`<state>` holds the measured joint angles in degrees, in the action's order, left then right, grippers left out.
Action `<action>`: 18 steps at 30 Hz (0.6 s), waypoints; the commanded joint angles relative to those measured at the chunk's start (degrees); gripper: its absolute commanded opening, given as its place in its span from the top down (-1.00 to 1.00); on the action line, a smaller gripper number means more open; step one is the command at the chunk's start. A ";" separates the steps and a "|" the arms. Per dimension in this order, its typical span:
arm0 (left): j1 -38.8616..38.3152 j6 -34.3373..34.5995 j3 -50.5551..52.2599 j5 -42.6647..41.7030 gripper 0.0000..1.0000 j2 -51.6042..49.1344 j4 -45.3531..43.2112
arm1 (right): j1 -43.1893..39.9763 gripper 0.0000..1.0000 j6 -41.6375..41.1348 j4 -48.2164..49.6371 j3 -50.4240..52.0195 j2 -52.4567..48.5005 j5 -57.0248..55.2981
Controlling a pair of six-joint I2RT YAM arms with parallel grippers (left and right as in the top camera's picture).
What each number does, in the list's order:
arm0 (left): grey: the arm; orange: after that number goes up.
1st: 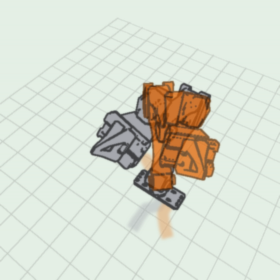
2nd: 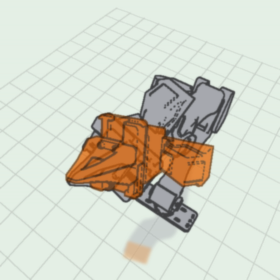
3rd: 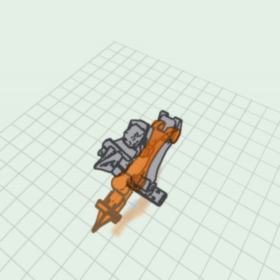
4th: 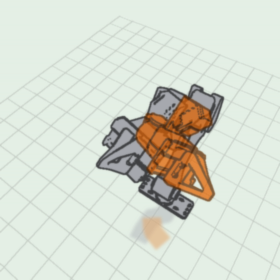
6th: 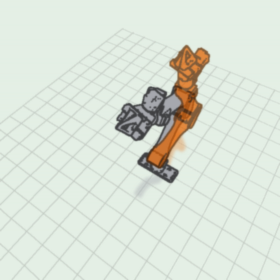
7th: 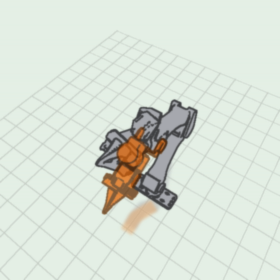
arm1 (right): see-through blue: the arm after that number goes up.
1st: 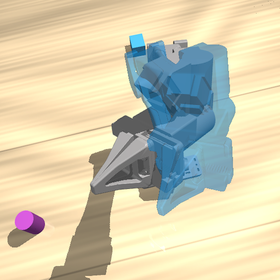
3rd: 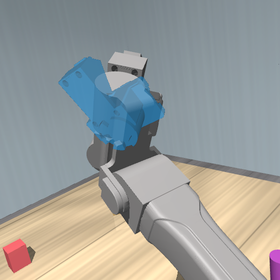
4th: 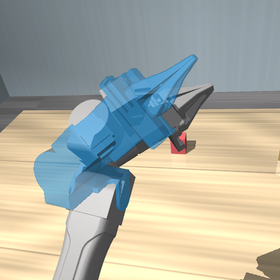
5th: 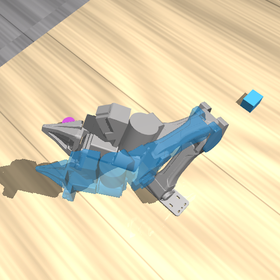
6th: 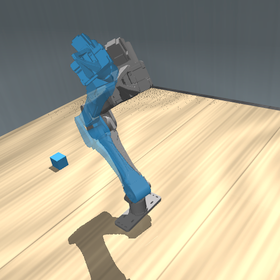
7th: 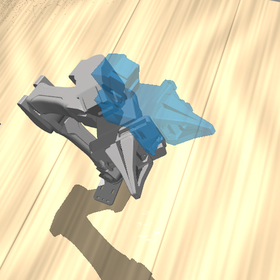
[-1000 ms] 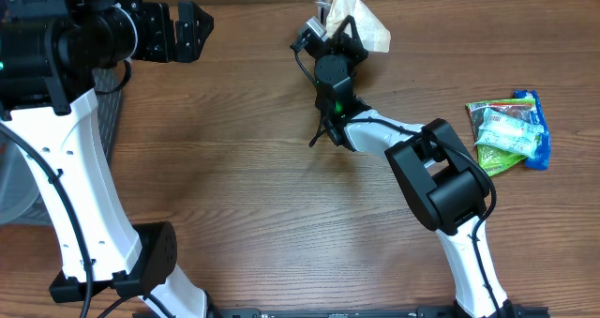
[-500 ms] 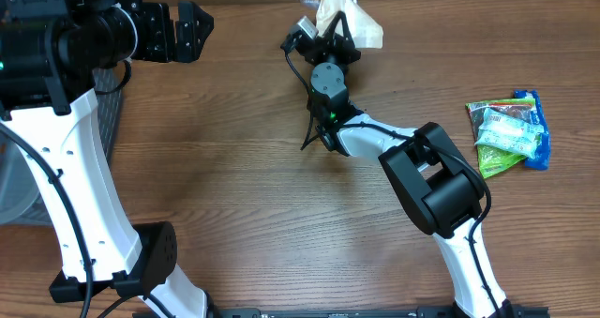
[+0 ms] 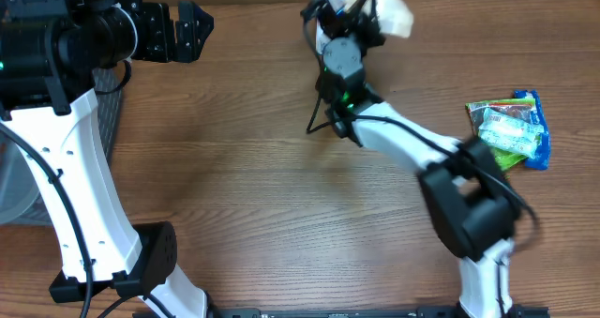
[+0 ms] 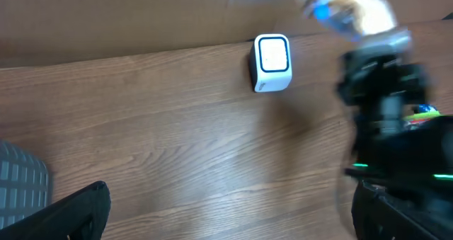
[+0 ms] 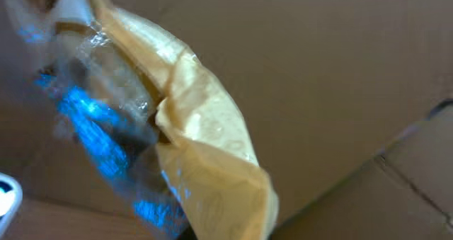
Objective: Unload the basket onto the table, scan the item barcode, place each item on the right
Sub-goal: 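Carry the snack bag to the right-edge pile and release it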
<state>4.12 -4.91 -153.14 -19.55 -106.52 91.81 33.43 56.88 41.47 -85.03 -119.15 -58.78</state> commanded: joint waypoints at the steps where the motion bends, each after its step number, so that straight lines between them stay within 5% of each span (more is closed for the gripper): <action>1: -0.39 -1.09 -0.35 -0.85 -0.99 -0.35 -0.11 | 1.09 0.93 -9.38 -3.76 -0.61 12.59 -4.37; 5: -0.39 -1.09 -0.35 -0.83 -0.99 -0.35 -0.11 | 3.28 0.93 -16.11 -11.85 -0.61 22.25 -9.20; 9: -0.39 -1.09 -0.35 -0.83 -1.00 -0.35 -0.11 | 5.22 0.93 -35.30 -34.29 -0.59 32.39 -10.10; 13: -0.39 -1.09 -0.35 -0.83 -1.00 -0.35 -0.11 | 3.58 0.93 -59.74 -64.65 -0.59 42.16 5.35; 18: -0.39 -1.09 -0.35 -0.83 -0.99 -0.35 -0.11 | -7.78 0.93 -78.88 -84.78 -0.59 50.21 21.79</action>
<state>4.12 -4.91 -153.14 -19.53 -106.52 91.77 31.11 -3.11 -40.05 -85.65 -72.60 -48.51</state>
